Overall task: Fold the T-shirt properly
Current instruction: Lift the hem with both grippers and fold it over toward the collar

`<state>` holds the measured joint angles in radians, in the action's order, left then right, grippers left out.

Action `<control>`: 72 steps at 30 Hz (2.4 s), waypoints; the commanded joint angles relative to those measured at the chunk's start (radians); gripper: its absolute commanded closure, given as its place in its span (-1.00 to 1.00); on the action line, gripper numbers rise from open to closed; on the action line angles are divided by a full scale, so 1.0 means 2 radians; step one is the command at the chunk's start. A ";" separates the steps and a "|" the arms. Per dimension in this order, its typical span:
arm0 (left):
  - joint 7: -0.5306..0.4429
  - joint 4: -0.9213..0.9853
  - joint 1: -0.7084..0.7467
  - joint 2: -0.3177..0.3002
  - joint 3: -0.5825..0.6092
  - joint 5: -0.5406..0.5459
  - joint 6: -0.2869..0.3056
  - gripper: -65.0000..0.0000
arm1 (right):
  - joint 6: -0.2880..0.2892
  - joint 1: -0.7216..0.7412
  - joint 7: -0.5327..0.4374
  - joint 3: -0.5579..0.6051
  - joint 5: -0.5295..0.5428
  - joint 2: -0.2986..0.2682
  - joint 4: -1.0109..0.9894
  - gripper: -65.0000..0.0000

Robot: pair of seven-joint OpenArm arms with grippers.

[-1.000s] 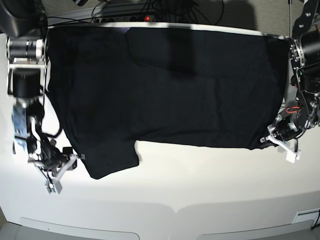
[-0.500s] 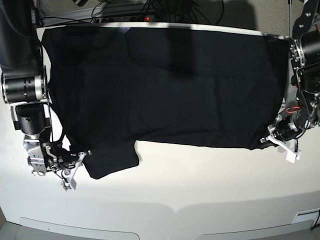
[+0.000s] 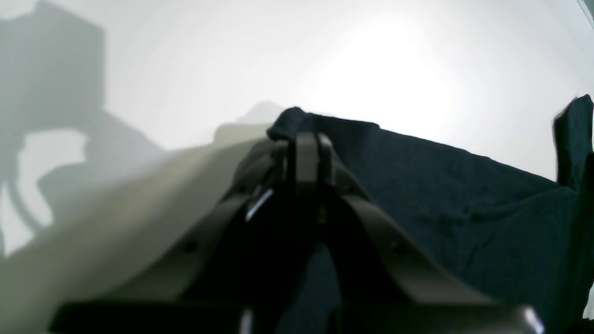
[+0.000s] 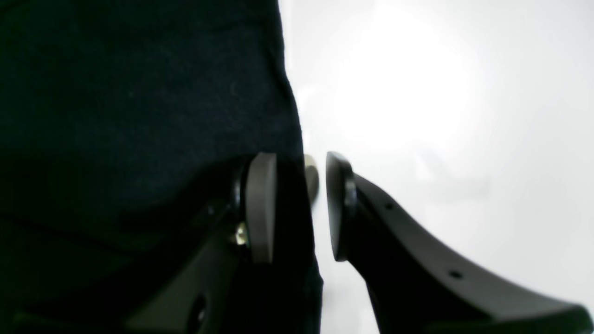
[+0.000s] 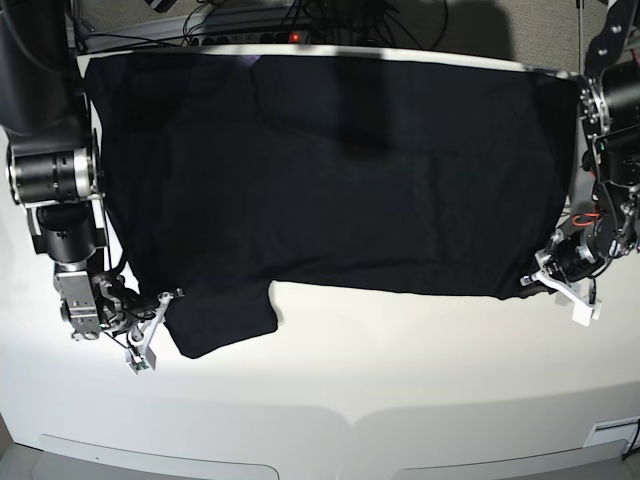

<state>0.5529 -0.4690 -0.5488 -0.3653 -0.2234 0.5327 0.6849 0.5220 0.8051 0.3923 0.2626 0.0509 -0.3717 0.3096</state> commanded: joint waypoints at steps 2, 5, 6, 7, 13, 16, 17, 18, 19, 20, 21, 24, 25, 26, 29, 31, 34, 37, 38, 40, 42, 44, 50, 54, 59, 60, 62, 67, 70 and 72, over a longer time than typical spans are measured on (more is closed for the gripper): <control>-0.011 -0.007 -0.015 -0.007 -0.002 0.009 0.007 1.00 | 0.010 0.005 -0.001 -0.001 0.011 -0.001 0.005 0.42; -0.011 -0.007 -0.015 -0.007 -0.002 0.009 0.007 1.00 | 0.023 -0.003 0.006 -0.001 0.030 -0.001 0.005 0.45; -0.011 -0.007 -0.015 -0.007 -0.002 0.009 0.007 1.00 | 0.024 -0.003 0.014 -0.001 0.030 -0.001 0.005 0.50; -0.011 -0.007 -0.015 -0.007 -0.002 0.009 0.007 1.00 | 0.023 -0.003 0.022 -0.001 0.030 -0.001 0.005 0.58; -0.011 -0.007 -0.015 -0.007 -0.002 0.009 0.007 1.00 | 0.023 -0.002 0.031 -0.001 0.030 -0.002 0.005 1.00; -0.011 -0.007 -0.015 -0.007 -0.002 0.009 0.007 1.00 | 0.023 -0.002 0.028 -0.001 0.029 -0.003 0.005 1.00; -0.012 -0.007 -0.015 -0.007 -0.002 0.009 0.007 1.00 | 0.023 -0.002 0.024 -0.001 0.029 -0.003 0.005 1.00; -0.016 -0.007 -0.015 -0.007 -0.002 0.009 0.007 1.00 | 0.023 -0.001 0.014 -0.001 0.029 -0.003 0.006 1.00; -0.023 -0.007 -0.015 -0.007 -0.002 0.009 0.007 1.00 | 0.023 0.001 0.001 -0.001 0.029 -0.003 0.006 1.00; -0.031 -0.007 -0.015 -0.007 -0.002 0.009 0.007 1.00 | 0.023 0.004 -0.010 -0.001 0.029 -0.003 0.006 1.00; -0.046 -0.007 -0.015 -0.008 -0.002 0.009 0.007 1.00 | 0.023 0.008 -0.018 -0.001 0.029 -0.003 0.006 1.00; -0.080 -0.007 -0.016 -0.010 -0.002 0.009 0.007 1.00 | 0.023 0.022 -0.026 -0.001 0.029 -0.004 0.006 1.00; -0.085 -0.008 -0.016 -0.012 -0.002 0.009 0.007 1.00 | 0.023 0.027 -0.027 -0.001 0.031 -0.005 0.006 1.00; -0.085 -0.009 -0.017 -0.012 -0.002 0.009 0.007 1.00 | 0.024 0.032 -0.027 -0.001 0.031 -0.006 0.006 1.00; -0.085 -0.009 -0.016 -0.012 -0.002 0.009 0.007 1.00 | 0.073 0.038 -0.030 -0.001 0.032 -0.009 0.007 1.00; -0.085 -0.009 -0.015 -0.014 -0.002 0.009 0.007 1.00 | 0.088 0.038 -0.028 -0.001 0.050 -0.012 0.013 1.00; -0.084 -0.009 -0.010 -0.020 -0.002 0.009 0.007 1.00 | 0.088 0.038 -0.026 -0.001 0.079 -0.017 0.014 1.00; -0.085 -0.019 0.004 -0.025 -0.002 0.010 0.007 1.00 | 0.088 0.038 -0.016 -0.001 0.101 -0.026 0.014 1.00; -0.084 -0.027 0.012 -0.025 -0.002 0.011 0.007 1.00 | 0.088 0.038 -0.011 -0.001 0.107 -0.029 0.014 1.00; -0.083 -0.051 0.033 -0.026 -0.002 0.023 0.007 1.00 | 0.088 0.038 -0.002 -0.001 0.115 -0.036 0.015 1.00; -0.082 -0.087 0.061 -0.026 -0.002 0.043 0.007 1.00 | 0.088 0.037 0.009 -0.001 0.125 -0.039 0.017 1.00; -0.080 -0.135 0.094 -0.025 -0.002 0.058 0.007 1.00 | 0.088 0.034 0.018 -0.001 0.139 -0.043 0.019 1.00; -0.081 -0.283 0.190 -0.026 -0.003 0.066 0.007 1.00 | 0.088 0.001 0.023 -0.001 0.199 -0.069 0.082 1.00; -0.083 -0.345 0.233 -0.026 -0.003 0.067 0.007 1.00 | 0.088 -0.044 0.049 -0.001 0.255 -0.089 0.172 1.00; -0.083 -0.390 0.270 -0.027 -0.006 0.067 0.007 1.00 | 0.088 -0.130 0.084 -0.001 0.324 -0.126 0.331 1.00; -0.083 -0.394 0.277 -0.027 -0.010 0.067 0.007 1.00 | 0.088 -0.147 0.095 -0.004 0.324 -0.133 0.361 1.00; -0.083 -0.403 0.291 -0.027 -0.023 0.077 0.007 1.00 | 0.088 -0.183 0.109 -0.022 0.313 -0.141 0.408 1.00; -0.083 -0.436 0.338 -0.027 -0.082 0.103 0.007 1.00 | 0.088 -0.283 0.113 -0.132 0.320 -0.137 0.506 1.00; -0.083 -0.462 0.367 -0.027 -0.111 0.102 0.007 1.00 | 0.088 -0.345 0.114 -0.195 0.320 -0.132 0.568 1.00; -0.082 -0.479 0.383 -0.027 -0.120 0.102 0.007 1.00 | 0.088 -0.383 0.115 -0.228 0.320 -0.130 0.604 1.00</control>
<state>0.4191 -1.4078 0.2291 -0.3988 -0.4545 0.7151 0.6884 0.6933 0.0185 0.6399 -0.1841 0.6796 -0.6102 1.5055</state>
